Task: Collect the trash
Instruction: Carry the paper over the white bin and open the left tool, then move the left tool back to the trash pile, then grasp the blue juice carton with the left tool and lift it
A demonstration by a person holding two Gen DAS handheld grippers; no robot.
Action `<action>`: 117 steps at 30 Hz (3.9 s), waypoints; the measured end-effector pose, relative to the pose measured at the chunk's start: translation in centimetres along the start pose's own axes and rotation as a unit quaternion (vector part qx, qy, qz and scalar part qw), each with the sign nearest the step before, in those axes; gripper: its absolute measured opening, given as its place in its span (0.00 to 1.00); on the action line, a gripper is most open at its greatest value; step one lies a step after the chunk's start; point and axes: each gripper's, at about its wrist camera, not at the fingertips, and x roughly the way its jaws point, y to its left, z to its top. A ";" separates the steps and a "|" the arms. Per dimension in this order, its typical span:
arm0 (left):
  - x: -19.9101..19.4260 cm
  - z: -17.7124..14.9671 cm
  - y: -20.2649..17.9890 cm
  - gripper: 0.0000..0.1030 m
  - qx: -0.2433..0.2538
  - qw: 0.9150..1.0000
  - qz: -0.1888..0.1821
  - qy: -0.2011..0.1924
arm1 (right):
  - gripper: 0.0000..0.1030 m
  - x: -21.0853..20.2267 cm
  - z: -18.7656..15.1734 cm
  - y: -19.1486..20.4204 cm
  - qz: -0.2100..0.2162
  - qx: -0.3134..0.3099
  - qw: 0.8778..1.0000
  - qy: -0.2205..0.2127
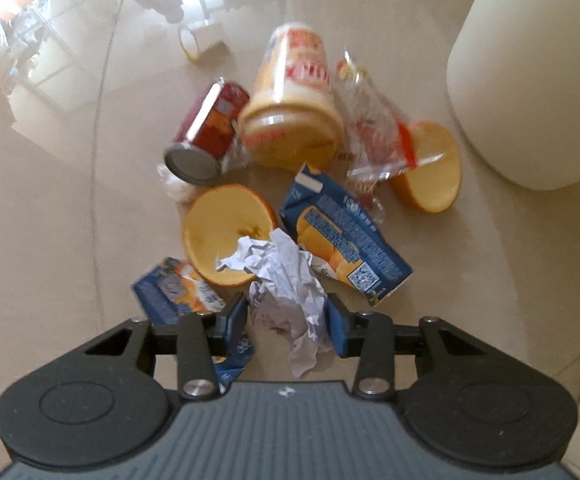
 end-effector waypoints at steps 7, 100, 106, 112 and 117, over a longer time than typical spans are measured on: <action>-7.2 5.0 -1.3 0.40 0.047 0.999 -0.004 -0.003 | 0.12 0.9 0.5 -1.4 0.021 0.038 0.999 0.014; 9.4 -3.5 9.9 0.57 -0.304 0.952 0.017 0.034 | 0.12 2.1 1.2 -1.0 0.000 0.012 1.000 0.010; 8.3 -2.6 10.6 0.57 -0.294 0.955 0.018 0.038 | 0.12 2.1 1.2 -1.0 0.001 0.014 1.000 0.009; 5.7 -1.4 10.5 0.56 -0.262 0.964 0.022 0.047 | 0.12 2.0 1.3 -1.4 0.006 0.025 1.000 0.013; 3.2 0.1 10.0 0.56 -0.235 0.971 0.021 0.041 | 0.12 1.9 1.3 -1.4 0.005 0.023 1.000 0.015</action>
